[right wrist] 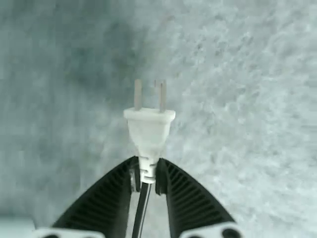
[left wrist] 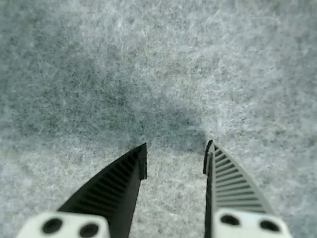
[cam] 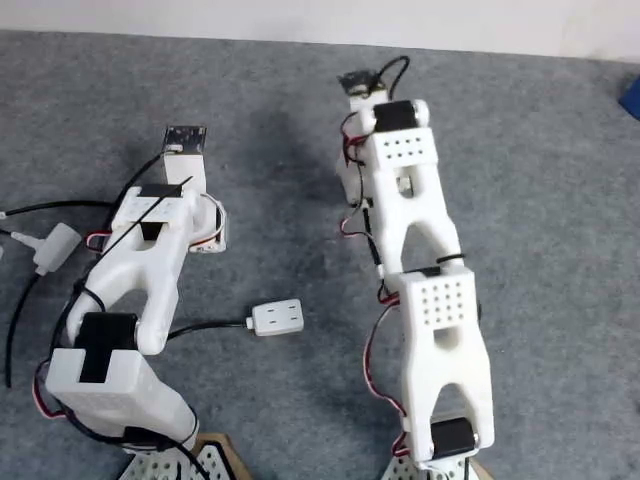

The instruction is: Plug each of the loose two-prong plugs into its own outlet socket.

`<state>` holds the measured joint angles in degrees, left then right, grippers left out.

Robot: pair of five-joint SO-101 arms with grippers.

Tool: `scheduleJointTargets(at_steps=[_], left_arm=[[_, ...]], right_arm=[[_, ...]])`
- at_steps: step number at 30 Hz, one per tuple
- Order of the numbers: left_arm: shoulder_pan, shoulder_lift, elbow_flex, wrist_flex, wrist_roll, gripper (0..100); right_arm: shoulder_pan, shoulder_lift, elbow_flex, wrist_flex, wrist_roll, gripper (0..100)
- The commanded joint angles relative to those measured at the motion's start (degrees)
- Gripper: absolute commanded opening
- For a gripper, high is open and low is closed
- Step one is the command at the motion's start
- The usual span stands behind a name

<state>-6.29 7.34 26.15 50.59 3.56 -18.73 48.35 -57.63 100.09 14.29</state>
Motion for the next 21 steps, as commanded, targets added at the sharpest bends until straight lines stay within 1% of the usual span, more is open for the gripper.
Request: scheduleJointTargets(at_steps=[1, 4, 6, 9, 12, 14, 16, 18, 21], left_arm=[[0.9, -0.3, -0.6, -0.8, 0.5, 20], [0.7, -0.3, -0.7, -0.8, 0.5, 20], [0.7, -0.3, -0.7, -0.8, 0.5, 20], [0.7, -0.3, -0.7, -0.8, 0.5, 20], [0.7, -0.3, -0.7, -0.8, 0.5, 20], [0.7, -0.3, -0.7, -0.8, 0.5, 20], [0.7, -0.3, -0.6, -0.8, 0.5, 20], [0.7, -0.3, -0.6, -0.8, 0.5, 20], [0.7, -0.3, -0.6, -0.8, 0.5, 20]], right_arm=[[-3.6, -16.7, 21.5, 1.1, 14.4, 0.6], [-6.2, -28.4, 41.3, 0.5, 23.5, 0.6], [-7.1, -35.8, 54.8, -5.4, 26.3, 0.6], [-6.9, -46.9, 76.4, -23.9, 25.5, 0.6], [-6.9, -55.5, 94.4, -39.7, 19.7, 0.6], [-6.9, -58.7, 101.4, -46.9, 16.4, 0.6], [-7.1, -59.4, 104.8, -50.9, 14.7, 0.6], [-7.6, -58.9, 106.2, -53.3, 14.0, 0.7], [-8.0, -57.4, 106.9, -53.8, 11.5, 0.7]])
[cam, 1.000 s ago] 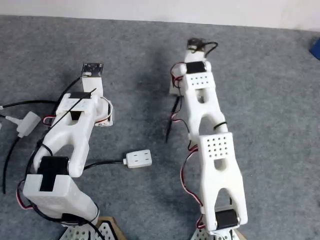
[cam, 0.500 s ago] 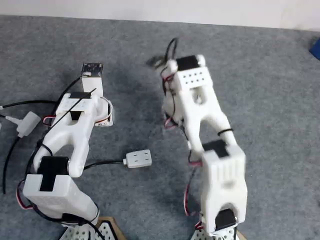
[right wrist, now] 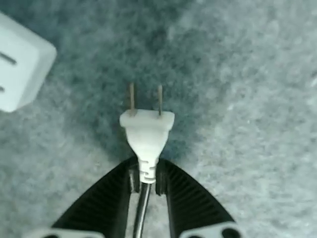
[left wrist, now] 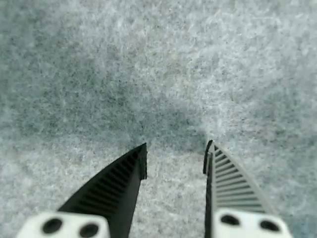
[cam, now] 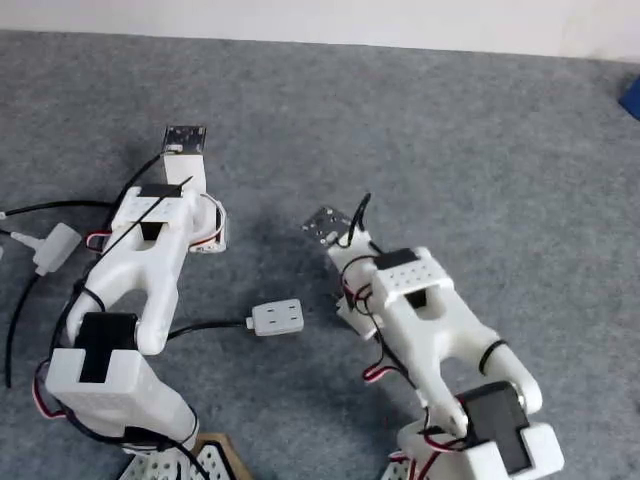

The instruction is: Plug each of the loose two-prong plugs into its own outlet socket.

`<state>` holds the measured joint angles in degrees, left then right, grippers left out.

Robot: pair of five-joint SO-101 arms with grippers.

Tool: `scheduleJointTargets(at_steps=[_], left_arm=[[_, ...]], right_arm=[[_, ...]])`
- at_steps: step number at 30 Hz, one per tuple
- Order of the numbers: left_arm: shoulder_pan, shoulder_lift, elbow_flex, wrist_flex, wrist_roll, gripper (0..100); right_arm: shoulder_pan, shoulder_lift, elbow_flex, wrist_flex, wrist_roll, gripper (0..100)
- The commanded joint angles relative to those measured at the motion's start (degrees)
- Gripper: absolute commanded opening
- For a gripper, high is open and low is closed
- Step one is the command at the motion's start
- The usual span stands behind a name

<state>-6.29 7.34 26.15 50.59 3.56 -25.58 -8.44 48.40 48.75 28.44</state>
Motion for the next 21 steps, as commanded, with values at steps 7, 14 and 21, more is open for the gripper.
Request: scheduleJointTargets(at_steps=[7, 14, 21], left_arm=[[1.0, -0.3, -0.6, -0.8, 0.5, 20], [1.0, -0.3, -0.6, -0.8, 0.5, 20], [1.0, -0.2, -0.1, -2.1, 0.5, 20]], right_arm=[[1.5, -0.4, 0.7, -1.1, -12.0, 0.7], [4.5, -0.4, 0.9, -1.0, -12.1, 0.7], [4.3, -0.5, 0.4, 2.2, -12.2, 8.4]])
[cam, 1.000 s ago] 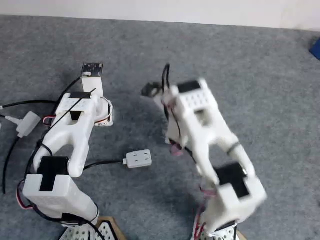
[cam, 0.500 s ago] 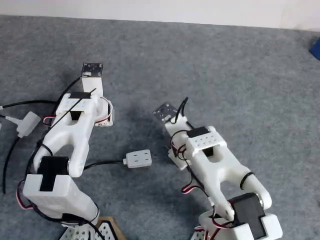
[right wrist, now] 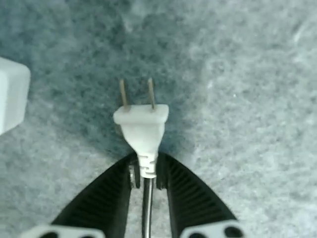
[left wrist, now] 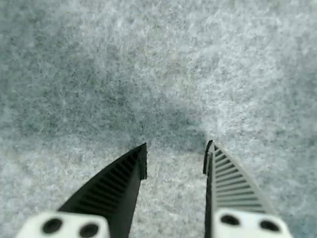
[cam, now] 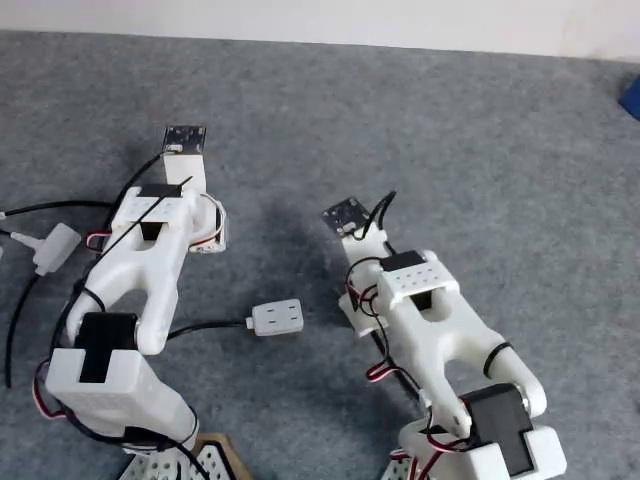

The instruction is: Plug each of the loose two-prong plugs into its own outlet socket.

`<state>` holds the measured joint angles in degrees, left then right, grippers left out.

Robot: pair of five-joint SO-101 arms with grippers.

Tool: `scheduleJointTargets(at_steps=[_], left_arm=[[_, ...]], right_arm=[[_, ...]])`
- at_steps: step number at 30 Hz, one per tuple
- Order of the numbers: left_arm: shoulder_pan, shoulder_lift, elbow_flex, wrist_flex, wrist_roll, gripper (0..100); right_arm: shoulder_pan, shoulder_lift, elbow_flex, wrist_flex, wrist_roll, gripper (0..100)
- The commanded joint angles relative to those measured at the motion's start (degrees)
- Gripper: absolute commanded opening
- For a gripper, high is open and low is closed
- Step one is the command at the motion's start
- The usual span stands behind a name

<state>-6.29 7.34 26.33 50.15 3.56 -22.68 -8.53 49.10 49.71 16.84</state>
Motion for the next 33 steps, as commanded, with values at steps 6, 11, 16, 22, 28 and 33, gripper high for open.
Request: scheduleJointTargets(at_steps=[6, 11, 16, 22, 28, 33], left_arm=[[1.0, -0.2, -0.2, -1.8, 0.5, 20], [1.0, 2.2, -0.8, -1.8, 0.5, 20], [1.0, 2.8, -0.9, -1.9, 0.5, 20], [0.9, 2.8, -0.9, -1.9, 0.5, 20], [0.6, 2.7, -1.0, -1.9, 0.5, 20], [0.6, 2.5, -10.3, 6.9, -2.0, 20]], right_arm=[[1.3, -0.3, -0.3, 0.0, -0.6, 12.4], [1.3, -0.2, -0.4, -1.2, -0.6, 12.4], [1.3, 0.2, -0.3, -1.4, -0.4, 12.4], [1.2, 0.2, 0.2, -4.4, -0.4, 7.5], [1.2, -0.1, 0.2, -3.8, -0.4, 0.5], [0.0, -0.5, -5.8, 8.4, 4.7, 0.6]])
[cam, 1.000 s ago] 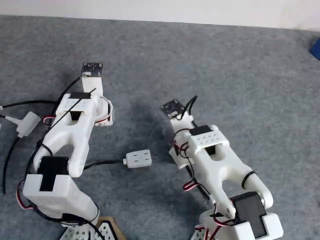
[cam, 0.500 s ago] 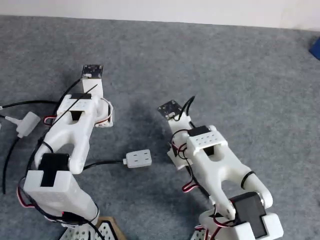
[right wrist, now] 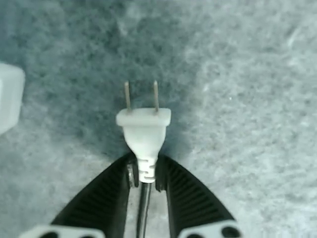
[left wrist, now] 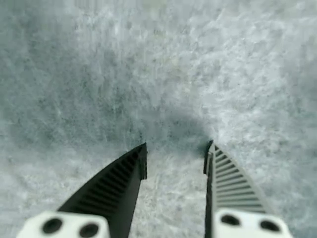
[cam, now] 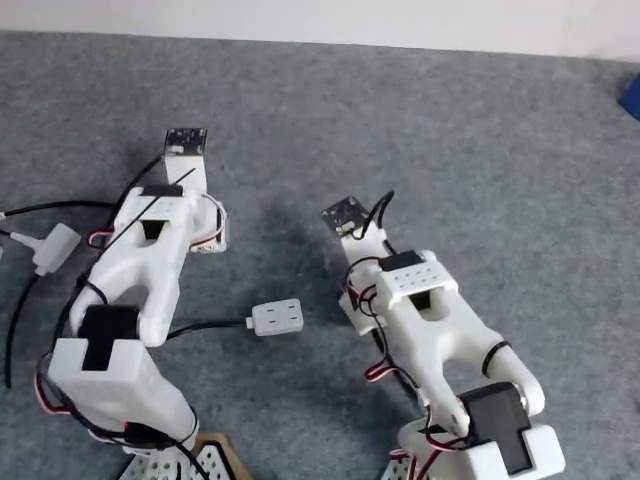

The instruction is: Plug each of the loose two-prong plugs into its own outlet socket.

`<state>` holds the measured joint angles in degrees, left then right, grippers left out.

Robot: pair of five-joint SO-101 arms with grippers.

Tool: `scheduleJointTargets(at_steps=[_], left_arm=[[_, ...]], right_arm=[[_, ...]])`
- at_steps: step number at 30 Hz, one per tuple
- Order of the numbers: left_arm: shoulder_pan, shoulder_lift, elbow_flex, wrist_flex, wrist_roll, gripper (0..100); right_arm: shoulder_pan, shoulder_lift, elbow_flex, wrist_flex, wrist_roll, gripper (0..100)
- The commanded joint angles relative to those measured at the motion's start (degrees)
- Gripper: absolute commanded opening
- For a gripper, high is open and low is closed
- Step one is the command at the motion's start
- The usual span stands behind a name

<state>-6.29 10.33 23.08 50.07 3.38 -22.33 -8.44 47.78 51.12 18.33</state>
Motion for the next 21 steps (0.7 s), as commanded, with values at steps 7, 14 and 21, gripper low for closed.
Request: scheduleJointTargets(at_steps=[7, 14, 21], left_arm=[[5.0, -5.4, -31.0, 36.1, -10.5, 20], [4.1, -28.5, -33.3, 43.8, -15.4, 20], [-2.1, -54.6, 0.7, 28.4, -21.4, 28]], right_arm=[[-3.8, -0.7, -25.7, 21.7, 2.4, 0.6], [-14.0, -0.7, -30.0, 12.4, -5.7, 0.6], [-18.5, -3.6, -18.9, -2.9, -7.9, 0.6]])
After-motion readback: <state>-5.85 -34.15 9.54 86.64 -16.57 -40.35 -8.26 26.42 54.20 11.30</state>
